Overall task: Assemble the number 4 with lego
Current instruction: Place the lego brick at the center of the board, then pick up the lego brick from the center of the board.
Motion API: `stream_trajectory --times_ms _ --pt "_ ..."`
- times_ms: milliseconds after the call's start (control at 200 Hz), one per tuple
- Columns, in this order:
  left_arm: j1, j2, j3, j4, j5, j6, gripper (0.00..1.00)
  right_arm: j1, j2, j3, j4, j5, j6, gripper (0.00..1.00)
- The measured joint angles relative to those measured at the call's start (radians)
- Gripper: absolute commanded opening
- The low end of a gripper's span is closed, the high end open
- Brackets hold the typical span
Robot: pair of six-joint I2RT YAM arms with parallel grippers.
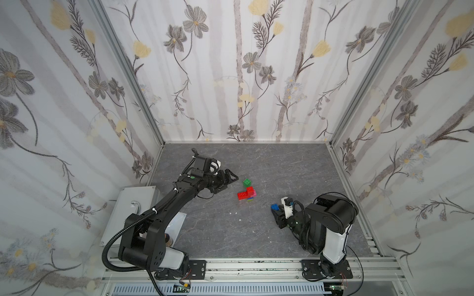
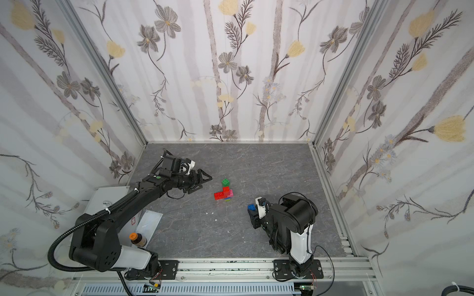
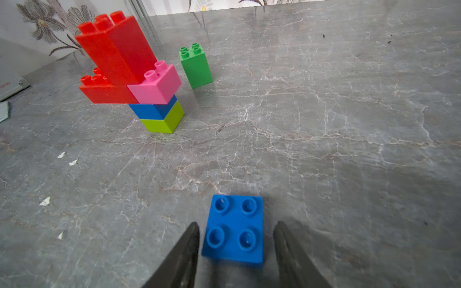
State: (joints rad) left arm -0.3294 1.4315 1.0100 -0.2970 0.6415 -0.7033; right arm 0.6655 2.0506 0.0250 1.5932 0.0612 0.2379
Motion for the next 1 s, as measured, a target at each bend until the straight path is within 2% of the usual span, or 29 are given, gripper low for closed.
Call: stream_trajectory --times_ms 115,195,310,405,490,640,774,879,999 --pt "0.006 0.002 0.000 -0.006 -0.006 0.000 0.89 0.000 -0.093 -0.006 -0.035 -0.006 0.032 0.76" --pt "0.013 0.002 0.000 -0.007 -0.010 0.000 0.93 0.002 -0.206 0.004 -0.142 -0.007 0.071 0.83" --pt "0.021 0.004 0.003 -0.010 -0.012 0.000 1.00 0.010 -0.425 0.130 -0.525 -0.006 0.118 0.90" --pt "0.026 0.011 0.010 -0.019 -0.027 0.000 1.00 0.010 -0.585 0.279 -0.880 0.007 0.151 0.91" --pt "0.027 0.029 0.029 -0.045 -0.063 0.001 1.00 -0.022 -0.656 0.416 -1.172 0.015 0.188 0.90" --pt "0.026 0.075 0.065 -0.132 -0.172 -0.004 1.00 -0.069 -0.578 0.748 -1.669 -0.032 0.192 0.88" --pt "0.025 0.090 0.060 -0.206 -0.297 -0.030 1.00 -0.074 -0.455 0.888 -1.963 -0.077 0.136 0.83" --pt "0.024 0.093 0.046 -0.239 -0.361 -0.042 1.00 -0.085 -0.377 0.940 -2.122 -0.085 0.123 0.80" --pt "0.024 0.100 0.034 -0.255 -0.395 -0.060 1.00 -0.090 -0.311 0.995 -2.190 -0.101 0.116 0.78"
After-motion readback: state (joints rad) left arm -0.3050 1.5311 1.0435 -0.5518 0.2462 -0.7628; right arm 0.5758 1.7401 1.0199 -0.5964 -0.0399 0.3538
